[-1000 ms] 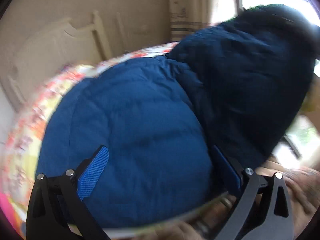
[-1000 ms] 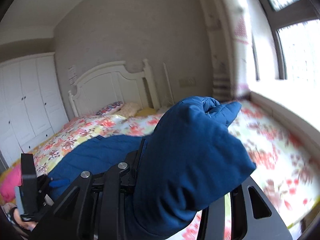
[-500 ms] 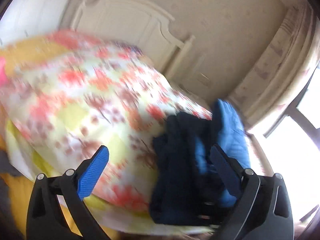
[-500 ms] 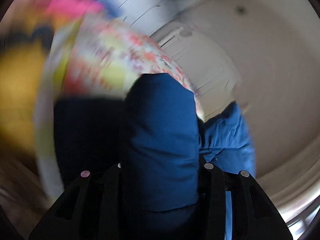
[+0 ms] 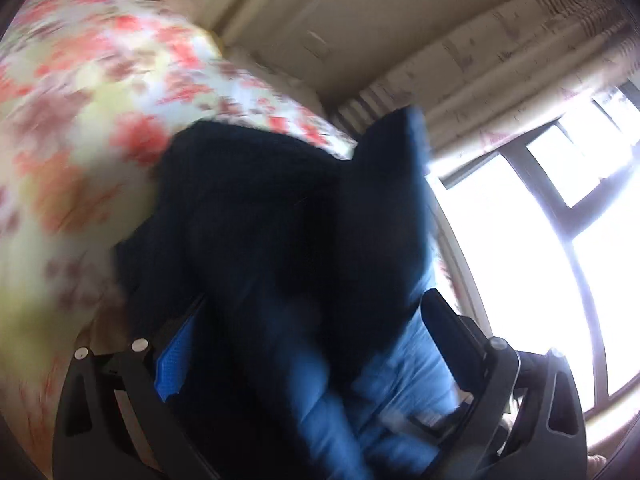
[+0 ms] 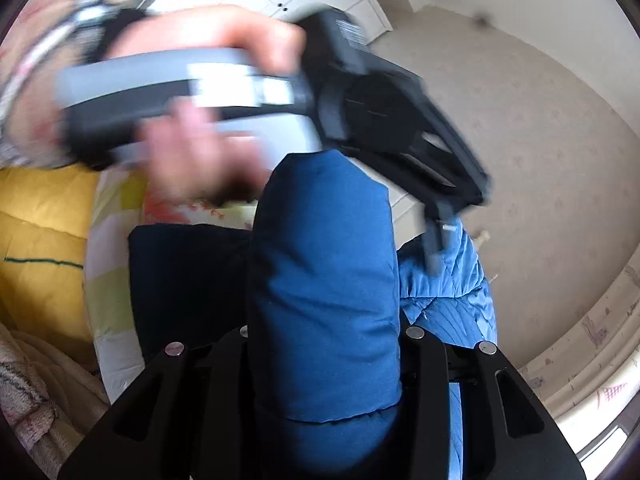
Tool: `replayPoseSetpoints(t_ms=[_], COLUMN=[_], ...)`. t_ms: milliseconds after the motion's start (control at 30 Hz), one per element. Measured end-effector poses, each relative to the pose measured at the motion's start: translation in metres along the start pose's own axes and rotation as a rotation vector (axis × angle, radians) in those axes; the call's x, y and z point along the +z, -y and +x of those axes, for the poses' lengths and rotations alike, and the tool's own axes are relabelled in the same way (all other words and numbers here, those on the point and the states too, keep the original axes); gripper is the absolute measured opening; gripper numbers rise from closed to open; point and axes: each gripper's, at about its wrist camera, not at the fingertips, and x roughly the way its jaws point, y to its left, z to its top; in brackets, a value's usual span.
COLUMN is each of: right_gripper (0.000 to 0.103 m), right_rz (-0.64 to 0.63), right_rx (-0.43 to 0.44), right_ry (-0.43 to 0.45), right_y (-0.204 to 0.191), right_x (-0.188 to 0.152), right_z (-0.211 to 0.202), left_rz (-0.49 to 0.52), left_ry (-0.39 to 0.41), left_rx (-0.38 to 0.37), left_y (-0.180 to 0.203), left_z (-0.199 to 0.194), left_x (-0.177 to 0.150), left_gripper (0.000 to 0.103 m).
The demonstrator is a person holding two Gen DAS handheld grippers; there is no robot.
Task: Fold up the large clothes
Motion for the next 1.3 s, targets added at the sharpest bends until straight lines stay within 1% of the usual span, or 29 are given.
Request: replayPoseSetpoints(t_ms=[33, 67, 100, 133, 167, 200, 233, 267, 300, 333, 367, 433, 533, 567, 633, 667, 733, 767, 833, 867, 900, 933, 1000, 1033, 1100, 1167, 1233, 1267, 1300], right_gripper=[0.039, 0.039, 0.039, 0.039, 0.042, 0.044, 0.048, 0.057, 0.072, 0.081, 0.086, 0.086, 0.087, 0.087, 0.087, 0.087, 0.087, 0.087, 0.087, 0.087, 0.087, 0.087, 0.088, 0.088, 0.088, 0.088, 0.088, 0.088, 0.088], right_rz=[-0.016, -0.026, -0.032, -0.032, -0.032, -0.037, -0.037, -0.031, -0.013, 0.020, 0.060, 0.155, 0.387, 0.465, 0.589, 0.614, 0.613, 0.596, 0.535, 0.502, 0.457, 0.439, 0.445, 0.439, 0.440, 0.459, 0.474, 0.473, 0.471], right_rx=[-0.001, -0.003, -0.006, -0.013, -0.018, -0.027, -0.011, 0.007, 0.019, 0.008, 0.002, 0.012, 0.058, 0.078, 0.106, 0.114, 0.127, 0.128, 0.131, 0.114, 0.064, 0.043, 0.033, 0.033, 0.041, 0.056, 0.068, 0.067, 0.067], right_ry=[0.001, 0.000, -0.002, -0.003, -0.005, -0.007, -0.002, 0.012, 0.028, 0.041, 0.047, 0.017, -0.084, -0.120, -0.201, -0.218, -0.219, -0.215, -0.212, -0.226, -0.263, -0.291, -0.326, -0.340, -0.349, -0.357, -0.362, -0.362, -0.362], right_y=[-0.003, -0.005, -0.007, -0.008, -0.008, -0.006, -0.003, 0.001, 0.006, 0.015, 0.024, 0.047, 0.083, 0.089, 0.098, 0.098, 0.091, 0.087, 0.072, 0.064, 0.059, 0.056, 0.055, 0.053, 0.051, 0.053, 0.054, 0.055, 0.057], right_x=[0.000, 0.000, 0.000, 0.000, 0.000, 0.000, -0.004, -0.005, -0.006, -0.011, -0.017, -0.036, -0.095, -0.117, -0.139, -0.145, -0.145, -0.140, -0.128, -0.128, -0.124, -0.123, -0.125, -0.125, -0.127, -0.130, -0.133, -0.133, -0.131], right_z=[0.000, 0.001, 0.001, -0.002, -0.002, -0.004, -0.012, -0.019, -0.031, -0.044, -0.057, -0.070, -0.091, -0.096, -0.097, -0.096, -0.094, -0.091, -0.081, -0.075, -0.067, -0.057, -0.050, -0.049, -0.049, -0.048, -0.047, -0.047, -0.047], left_rz=[0.012, 0.032, 0.054, 0.100, 0.148, 0.173, 0.182, 0.182, 0.185, 0.186, 0.188, 0.193, 0.172, 0.172, 0.183, 0.185, 0.185, 0.184, 0.197, 0.217, 0.252, 0.292, 0.351, 0.392, 0.433, 0.446, 0.386, 0.330, 0.280], left_ry=[-0.010, -0.037, -0.063, -0.095, -0.111, -0.125, -0.122, -0.107, -0.092, -0.081, -0.068, -0.062, -0.055, -0.053, -0.049, -0.048, -0.043, -0.036, -0.011, 0.002, 0.023, 0.055, 0.106, 0.146, 0.182, 0.195, 0.156, 0.109, 0.082], left_rx=[-0.003, 0.034, 0.076, 0.161, 0.226, 0.230, 0.218, 0.236, 0.239, 0.235, 0.226, 0.220, 0.199, 0.200, 0.211, 0.215, 0.216, 0.216, 0.223, 0.238, 0.260, 0.281, 0.299, 0.295, 0.279, 0.306, 0.363, 0.378, 0.358], left_y=[0.004, 0.011, 0.017, 0.024, 0.029, 0.030, 0.031, 0.033, 0.035, 0.035, 0.034, 0.030, 0.027, 0.035, 0.039, 0.042, 0.042, 0.042, 0.049, 0.056, 0.067, 0.080, 0.104, 0.120, 0.134, 0.126, 0.090, 0.060, 0.036], left_z=[0.004, 0.012, 0.020, 0.031, 0.037, 0.041, 0.043, 0.042, 0.039, 0.036, 0.033, 0.031, 0.026, 0.024, 0.023, 0.025, 0.024, 0.022, 0.016, 0.015, 0.011, 0.005, -0.007, -0.020, -0.036, -0.043, -0.033, -0.022, -0.016], left_x=[0.010, 0.021, 0.025, 0.030, 0.032, 0.030, 0.029, 0.031, 0.032, 0.031, 0.030, 0.026, 0.021, 0.018, 0.016, 0.017, 0.016, 0.015, 0.012, 0.010, 0.007, 0.003, -0.003, -0.008, -0.014, -0.015, -0.010, -0.009, -0.010], left_gripper=[0.101, 0.101, 0.100, 0.094, 0.084, 0.058, 0.042, 0.038, 0.031, 0.028, 0.027, 0.027, 0.027, 0.027, 0.027, 0.027, 0.026, 0.026, 0.021, 0.020, 0.017, 0.015, 0.013, 0.012, 0.012, 0.012, 0.012, 0.013, 0.016])
